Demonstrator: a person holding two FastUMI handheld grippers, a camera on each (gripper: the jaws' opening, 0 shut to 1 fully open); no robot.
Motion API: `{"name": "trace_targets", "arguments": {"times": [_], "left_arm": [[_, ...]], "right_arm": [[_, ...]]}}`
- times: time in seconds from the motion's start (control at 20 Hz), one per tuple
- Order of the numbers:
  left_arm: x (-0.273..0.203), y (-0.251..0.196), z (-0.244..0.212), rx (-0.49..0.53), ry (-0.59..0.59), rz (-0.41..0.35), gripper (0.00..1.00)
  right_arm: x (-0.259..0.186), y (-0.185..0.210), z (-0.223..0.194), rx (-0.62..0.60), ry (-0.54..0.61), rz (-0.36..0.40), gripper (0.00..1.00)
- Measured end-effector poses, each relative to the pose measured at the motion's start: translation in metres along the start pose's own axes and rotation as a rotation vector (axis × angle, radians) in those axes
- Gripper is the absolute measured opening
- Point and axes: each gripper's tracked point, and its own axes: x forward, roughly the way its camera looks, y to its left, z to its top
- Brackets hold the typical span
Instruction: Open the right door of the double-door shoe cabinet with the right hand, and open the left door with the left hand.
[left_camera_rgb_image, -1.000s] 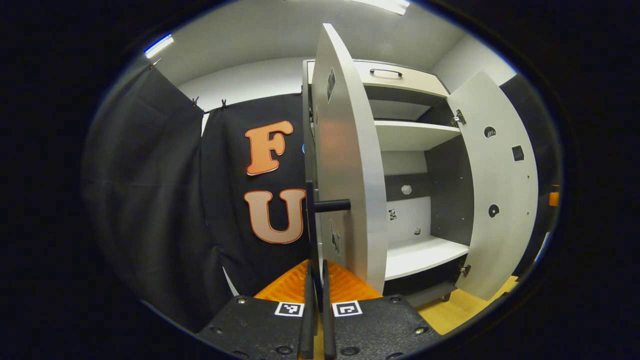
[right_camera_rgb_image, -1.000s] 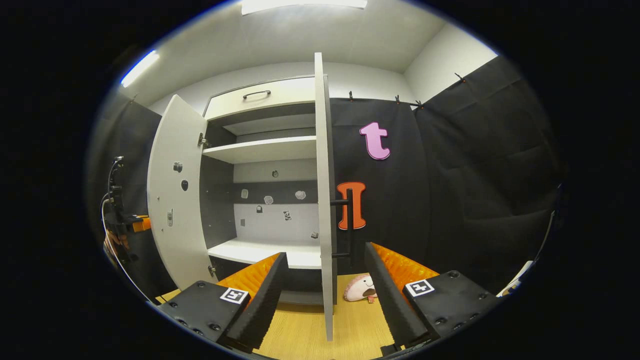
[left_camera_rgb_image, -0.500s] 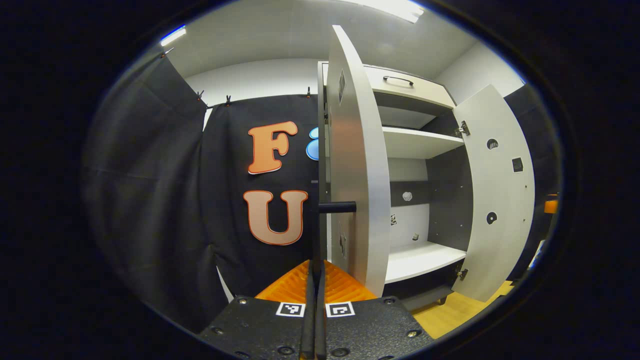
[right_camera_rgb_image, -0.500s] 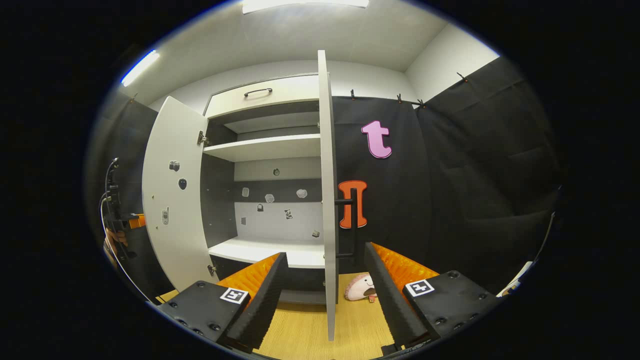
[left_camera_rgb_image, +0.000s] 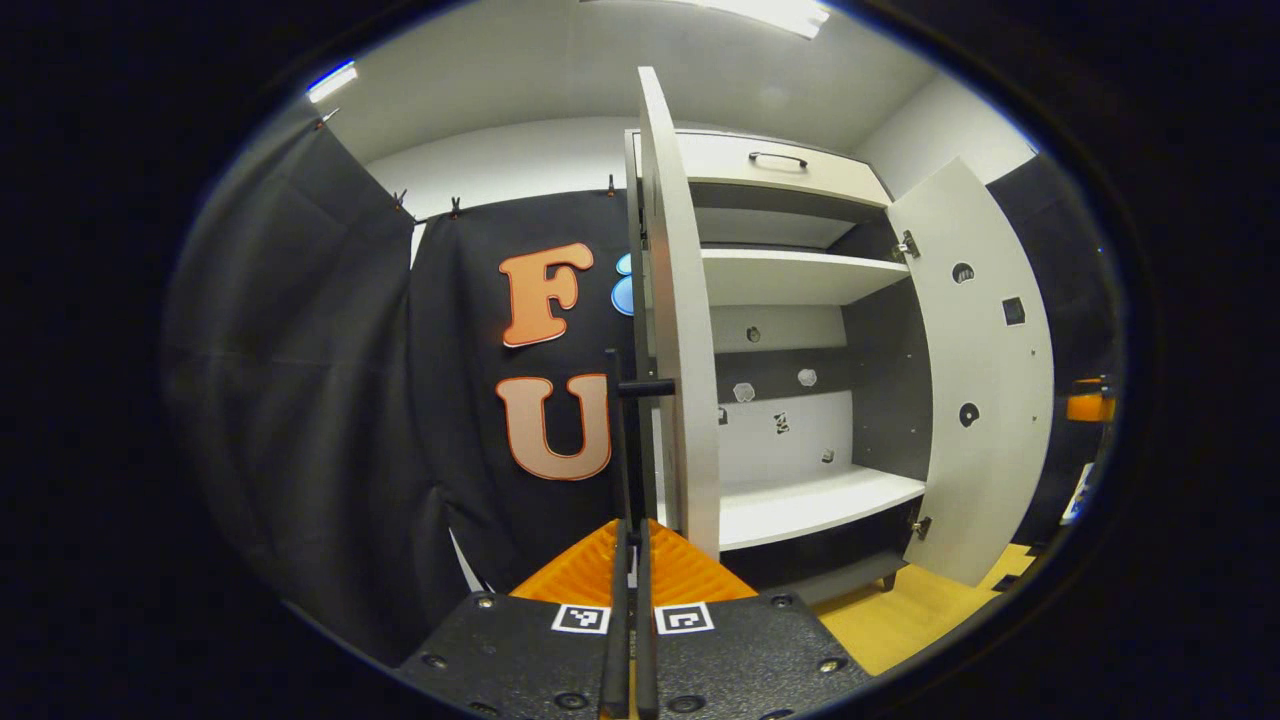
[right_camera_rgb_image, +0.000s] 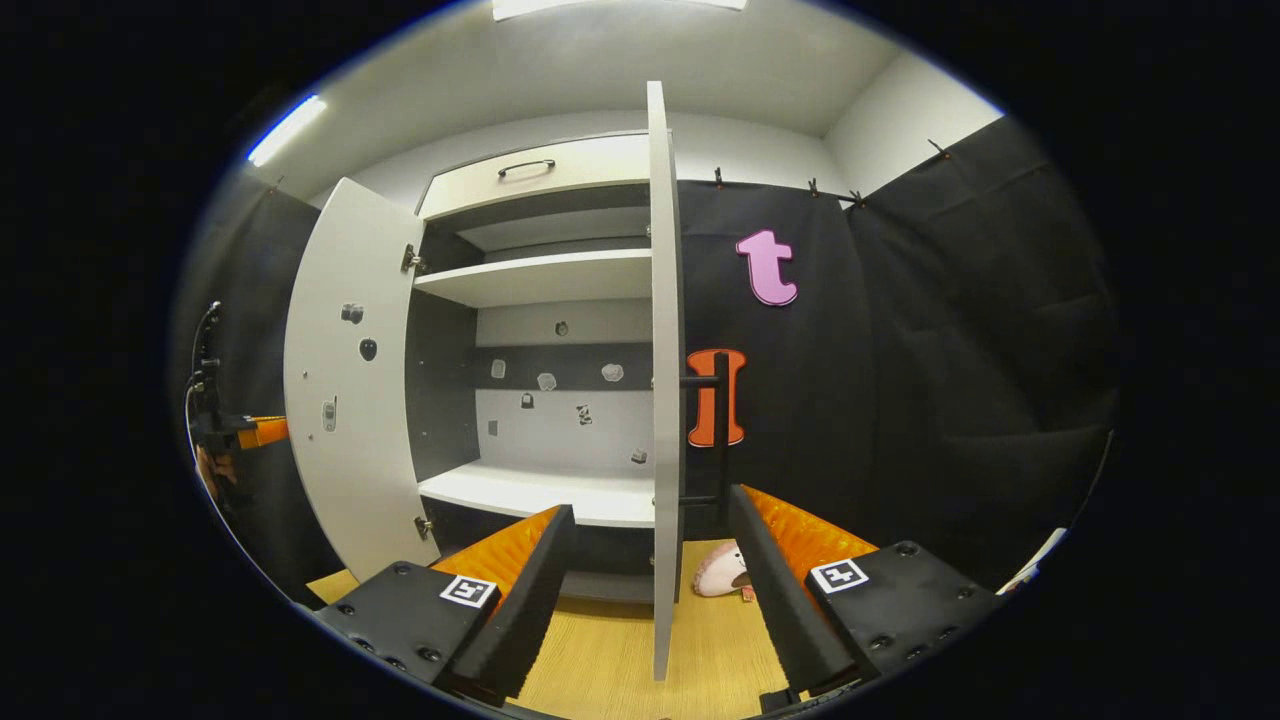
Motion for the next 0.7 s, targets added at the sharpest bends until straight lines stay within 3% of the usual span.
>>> {"name": "trace_targets", "arguments": {"times": [0.25,0.7], "left_arm": [[-0.015,-0.053,0.016,-0.077,-0.032,-0.011,0.03],[-0.010,-0.163,0.037,-0.167,-0.080,-0.130,0.03]], "right_arm": [[0.010,0.006,-0.003,0.013,0.009,0.057,0.98],[-0.002,0.005,0.015,0.030,-0.042,0.117,0.98]]}}
